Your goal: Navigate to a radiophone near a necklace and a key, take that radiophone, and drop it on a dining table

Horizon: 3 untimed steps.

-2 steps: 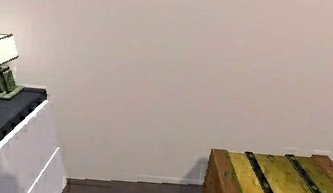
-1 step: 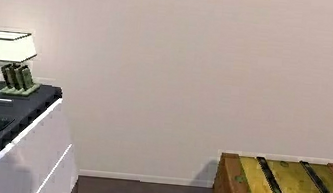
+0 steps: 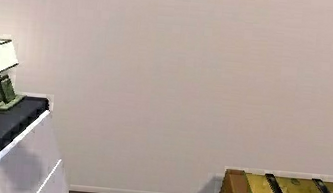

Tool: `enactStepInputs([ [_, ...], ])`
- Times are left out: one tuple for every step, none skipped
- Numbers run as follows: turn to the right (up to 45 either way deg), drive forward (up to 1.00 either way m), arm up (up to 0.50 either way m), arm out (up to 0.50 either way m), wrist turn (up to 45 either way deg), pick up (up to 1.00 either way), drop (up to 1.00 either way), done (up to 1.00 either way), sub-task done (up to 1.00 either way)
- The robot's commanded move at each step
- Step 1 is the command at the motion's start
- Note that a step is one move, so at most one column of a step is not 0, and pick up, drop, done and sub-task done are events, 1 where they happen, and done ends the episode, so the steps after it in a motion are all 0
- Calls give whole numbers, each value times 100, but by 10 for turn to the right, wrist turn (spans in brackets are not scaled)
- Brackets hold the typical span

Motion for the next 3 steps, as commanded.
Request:
enactStepInputs([
  [-450, 0, 0, 0, 0, 0, 0, 0, 0],
  [-450, 0, 0, 0, 0, 0, 0, 0, 0],
  [-450, 0, 0, 0, 0, 0, 0, 0, 0],
])
